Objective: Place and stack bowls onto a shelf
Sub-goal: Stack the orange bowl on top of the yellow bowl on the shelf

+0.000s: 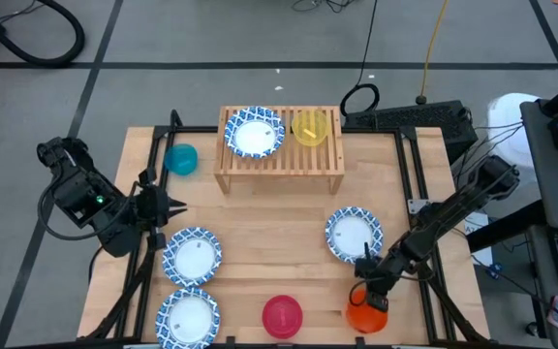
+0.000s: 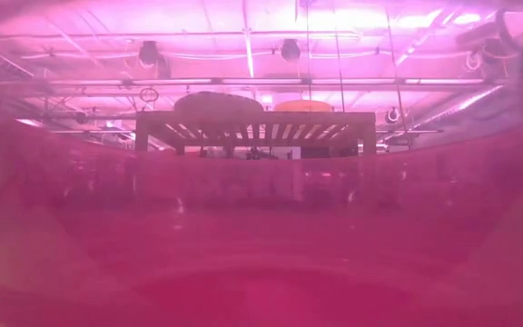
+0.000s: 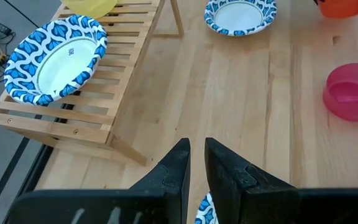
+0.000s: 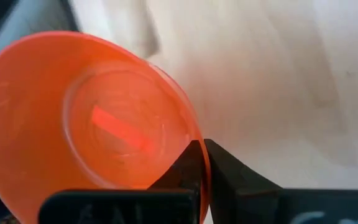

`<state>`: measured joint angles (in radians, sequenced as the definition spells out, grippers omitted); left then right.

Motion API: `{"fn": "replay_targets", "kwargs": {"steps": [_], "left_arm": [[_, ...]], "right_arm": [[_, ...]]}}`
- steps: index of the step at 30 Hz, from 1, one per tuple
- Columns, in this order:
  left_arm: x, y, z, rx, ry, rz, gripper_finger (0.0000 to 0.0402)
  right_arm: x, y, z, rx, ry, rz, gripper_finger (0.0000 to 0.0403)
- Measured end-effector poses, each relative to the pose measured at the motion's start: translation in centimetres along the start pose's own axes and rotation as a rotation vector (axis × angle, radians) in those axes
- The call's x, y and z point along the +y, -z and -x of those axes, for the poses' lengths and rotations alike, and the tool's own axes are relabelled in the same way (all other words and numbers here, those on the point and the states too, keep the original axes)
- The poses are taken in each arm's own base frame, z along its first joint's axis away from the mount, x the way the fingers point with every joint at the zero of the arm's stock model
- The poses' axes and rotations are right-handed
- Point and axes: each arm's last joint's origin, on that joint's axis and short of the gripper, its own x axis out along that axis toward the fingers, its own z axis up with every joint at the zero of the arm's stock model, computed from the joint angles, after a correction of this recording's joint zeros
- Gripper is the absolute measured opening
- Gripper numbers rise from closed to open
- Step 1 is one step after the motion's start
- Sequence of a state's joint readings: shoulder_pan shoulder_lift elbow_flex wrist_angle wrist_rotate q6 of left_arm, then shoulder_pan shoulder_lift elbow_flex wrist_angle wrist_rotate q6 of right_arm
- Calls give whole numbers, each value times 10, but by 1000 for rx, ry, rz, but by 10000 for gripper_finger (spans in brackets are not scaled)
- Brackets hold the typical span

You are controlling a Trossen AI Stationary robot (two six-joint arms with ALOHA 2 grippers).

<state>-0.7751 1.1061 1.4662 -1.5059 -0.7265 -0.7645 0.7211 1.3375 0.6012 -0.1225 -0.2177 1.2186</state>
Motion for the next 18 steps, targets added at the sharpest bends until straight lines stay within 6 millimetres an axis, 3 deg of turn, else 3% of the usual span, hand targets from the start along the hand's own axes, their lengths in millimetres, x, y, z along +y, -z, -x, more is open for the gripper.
{"fn": "replay_targets", "kwargs": {"steps": [8,18], "left_arm": [[0,0,0,0,0,-3,56],[0,0,0,0,0,-10,56]], "right_arm": [[20,-9,36,25,158,-11,1],[58,-43,129,-161,465,55,0]]}}
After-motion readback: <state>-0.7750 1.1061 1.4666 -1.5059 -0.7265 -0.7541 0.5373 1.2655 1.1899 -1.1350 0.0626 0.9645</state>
